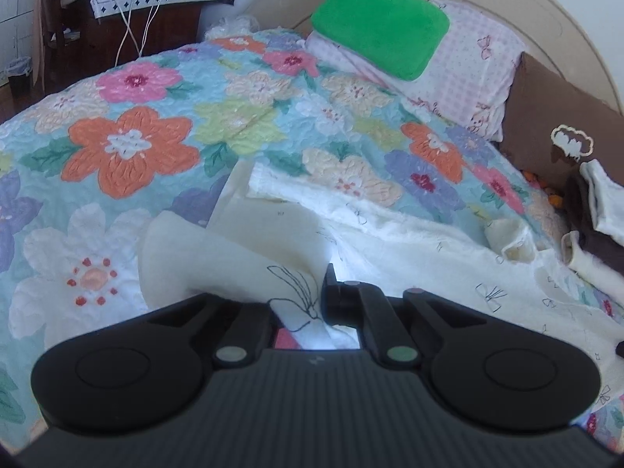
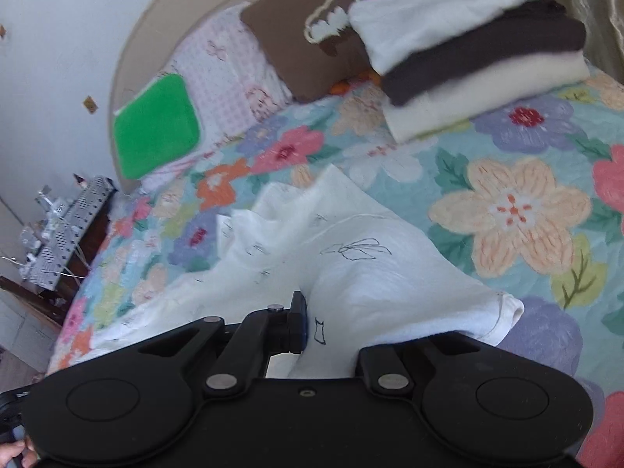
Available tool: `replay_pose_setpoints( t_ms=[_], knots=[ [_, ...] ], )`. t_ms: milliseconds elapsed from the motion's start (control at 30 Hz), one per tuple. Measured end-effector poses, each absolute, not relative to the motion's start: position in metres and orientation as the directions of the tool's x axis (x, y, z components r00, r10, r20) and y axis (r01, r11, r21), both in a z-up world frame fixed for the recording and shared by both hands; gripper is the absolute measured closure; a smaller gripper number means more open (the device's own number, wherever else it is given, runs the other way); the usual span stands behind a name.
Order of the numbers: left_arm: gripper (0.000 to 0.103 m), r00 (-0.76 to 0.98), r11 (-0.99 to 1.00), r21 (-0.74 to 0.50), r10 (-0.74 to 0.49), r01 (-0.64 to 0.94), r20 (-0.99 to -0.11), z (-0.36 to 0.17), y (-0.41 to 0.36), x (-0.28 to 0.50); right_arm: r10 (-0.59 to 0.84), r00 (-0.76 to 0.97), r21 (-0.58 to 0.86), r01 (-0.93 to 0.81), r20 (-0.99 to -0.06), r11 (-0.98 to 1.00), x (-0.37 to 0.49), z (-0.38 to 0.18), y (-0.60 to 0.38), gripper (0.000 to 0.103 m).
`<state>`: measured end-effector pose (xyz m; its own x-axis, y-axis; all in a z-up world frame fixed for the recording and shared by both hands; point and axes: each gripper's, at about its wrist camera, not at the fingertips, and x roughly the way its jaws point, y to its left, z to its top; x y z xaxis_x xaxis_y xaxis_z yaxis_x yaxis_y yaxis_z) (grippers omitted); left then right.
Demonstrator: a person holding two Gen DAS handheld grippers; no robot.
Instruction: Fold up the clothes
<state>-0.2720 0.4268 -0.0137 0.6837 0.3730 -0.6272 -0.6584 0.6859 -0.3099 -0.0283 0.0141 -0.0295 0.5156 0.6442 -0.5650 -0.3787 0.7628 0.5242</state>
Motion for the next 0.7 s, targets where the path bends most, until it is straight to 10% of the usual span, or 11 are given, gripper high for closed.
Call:
replay_pose_setpoints(
  t_ms=[233, 533, 700],
  knots=[
    [0.100, 0.727, 0.704, -0.318, 0.409, -0.636, -0.551, 0.042, 0.412, -0.309, 0.792, 0.441, 0.620, -0.496, -0.422, 0.607, -0.063, 0.055, -0.032, 0.097],
    [0.100, 0.756, 0.708, -0.376, 0.345, -0.598, -0.556, 0.054, 0.463, -0.235, 0.687, 0.385, 0.550, -0.415, -0.616, 0.725, 0.028, 0.030, 0.015, 0.097],
    [0.101, 0.834, 0.723, -0.426, 0.413, -0.544, -0.366, 0.118, 0.475, -0.222, 0.747, 0.556, 0.514, -0.548, -0.366, 0.660, 0.048, 0.105, 0.025, 0.097]
  ],
)
